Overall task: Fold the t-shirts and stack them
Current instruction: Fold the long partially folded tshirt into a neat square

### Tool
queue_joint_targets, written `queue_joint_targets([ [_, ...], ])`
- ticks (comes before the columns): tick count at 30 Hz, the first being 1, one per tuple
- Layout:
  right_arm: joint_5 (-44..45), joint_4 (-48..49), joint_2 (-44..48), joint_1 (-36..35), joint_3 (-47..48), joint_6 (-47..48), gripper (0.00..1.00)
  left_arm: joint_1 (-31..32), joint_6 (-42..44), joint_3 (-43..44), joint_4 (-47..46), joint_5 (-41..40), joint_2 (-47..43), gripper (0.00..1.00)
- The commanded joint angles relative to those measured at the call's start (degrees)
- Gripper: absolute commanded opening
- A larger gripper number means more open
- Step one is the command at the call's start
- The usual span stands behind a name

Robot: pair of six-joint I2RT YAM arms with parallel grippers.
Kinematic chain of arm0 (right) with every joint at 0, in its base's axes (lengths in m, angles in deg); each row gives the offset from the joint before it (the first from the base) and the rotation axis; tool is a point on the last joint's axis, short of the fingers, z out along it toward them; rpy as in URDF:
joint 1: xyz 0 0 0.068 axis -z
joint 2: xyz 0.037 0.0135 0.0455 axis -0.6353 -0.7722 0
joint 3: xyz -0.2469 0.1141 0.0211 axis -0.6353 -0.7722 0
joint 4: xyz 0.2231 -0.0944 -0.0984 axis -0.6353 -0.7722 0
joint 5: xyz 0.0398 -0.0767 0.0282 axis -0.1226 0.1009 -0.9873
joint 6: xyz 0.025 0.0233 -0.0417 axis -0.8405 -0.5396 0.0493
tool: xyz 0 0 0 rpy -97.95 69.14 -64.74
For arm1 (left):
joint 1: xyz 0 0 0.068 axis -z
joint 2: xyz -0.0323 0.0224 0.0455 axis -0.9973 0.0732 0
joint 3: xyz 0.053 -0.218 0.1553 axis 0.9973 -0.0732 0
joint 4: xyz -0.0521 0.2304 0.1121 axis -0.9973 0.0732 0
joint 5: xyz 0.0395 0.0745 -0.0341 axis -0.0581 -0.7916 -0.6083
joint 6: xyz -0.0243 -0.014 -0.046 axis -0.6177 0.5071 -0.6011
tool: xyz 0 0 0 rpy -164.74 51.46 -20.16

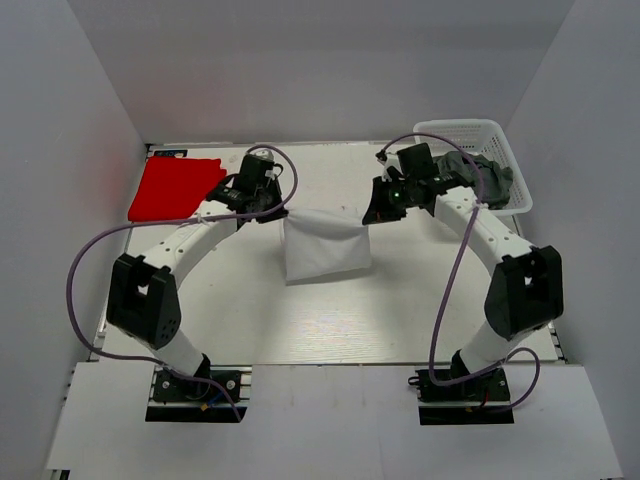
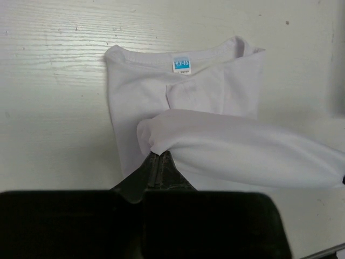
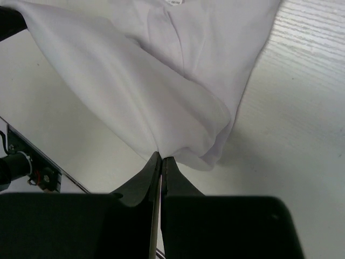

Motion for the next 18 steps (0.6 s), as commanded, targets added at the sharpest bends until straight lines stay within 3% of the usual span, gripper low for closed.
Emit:
queue_joint_targets([
  [1,0.8,1.19,-4.55,1.62,4.44,1.37,0.0,-1.46,1.05,3.75,-0.33,-3.96,2.63,0.0],
  [15,-7.37,7.17,-24.84,5.75,17.71,2.06,0.0,-5.94,0.52,11.4,-1.92,-5.19,15.9,0.0],
  [16,-7.63,9.17,-25.65,5.32,17.89,2.59,0.02,-5.94,0.52,11.41,-1.91,-5.19,16.7,0.0],
  [18,-7.29,11.55,-26.97,5.32,18.16,3.3,0.2,-6.47,0.52,11.41,-4.53,-4.4,18.46,0.0],
])
